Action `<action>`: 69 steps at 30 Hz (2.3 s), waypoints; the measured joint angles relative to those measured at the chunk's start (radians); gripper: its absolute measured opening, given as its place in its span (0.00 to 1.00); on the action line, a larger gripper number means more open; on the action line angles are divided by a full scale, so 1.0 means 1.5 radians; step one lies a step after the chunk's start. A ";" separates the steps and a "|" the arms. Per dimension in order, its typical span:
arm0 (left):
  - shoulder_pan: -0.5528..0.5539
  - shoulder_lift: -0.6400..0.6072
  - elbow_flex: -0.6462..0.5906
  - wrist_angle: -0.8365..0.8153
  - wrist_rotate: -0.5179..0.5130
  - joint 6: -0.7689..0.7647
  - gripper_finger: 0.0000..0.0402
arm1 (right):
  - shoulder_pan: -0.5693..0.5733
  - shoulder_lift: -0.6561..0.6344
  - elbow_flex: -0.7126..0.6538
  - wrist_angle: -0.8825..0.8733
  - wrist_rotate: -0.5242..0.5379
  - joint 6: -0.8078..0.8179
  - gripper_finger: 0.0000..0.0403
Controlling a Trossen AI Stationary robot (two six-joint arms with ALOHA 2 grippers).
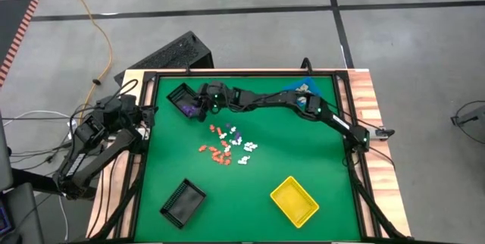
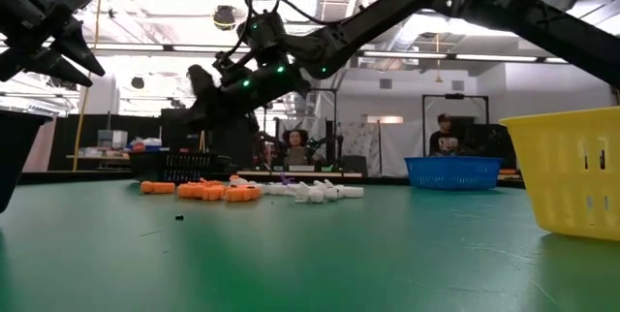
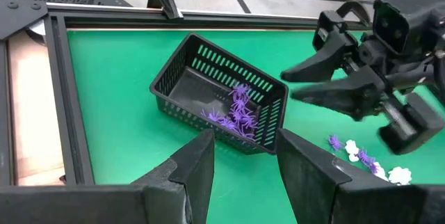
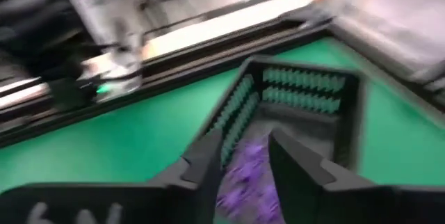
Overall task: Sort Halloween decoration
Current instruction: Put the purple spider toy into the top black basket
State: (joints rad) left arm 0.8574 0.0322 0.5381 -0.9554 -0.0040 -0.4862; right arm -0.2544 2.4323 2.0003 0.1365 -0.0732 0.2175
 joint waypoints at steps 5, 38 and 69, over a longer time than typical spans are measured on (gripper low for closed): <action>0.000 0.000 0.000 0.000 0.001 0.000 0.36 | -0.014 -0.067 0.000 -0.115 -0.121 -0.027 0.44; 0.000 0.000 0.000 0.000 0.012 0.002 0.36 | 0.061 -0.467 -0.601 0.004 0.000 -0.127 0.34; 0.000 0.000 0.000 -0.003 0.015 0.002 0.36 | 0.059 -0.229 -0.464 -0.008 0.055 -0.178 0.66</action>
State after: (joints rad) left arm 0.8574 0.0326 0.5381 -0.9603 0.0181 -0.4828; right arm -0.1665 2.0884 1.3044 0.1241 0.0087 -0.0493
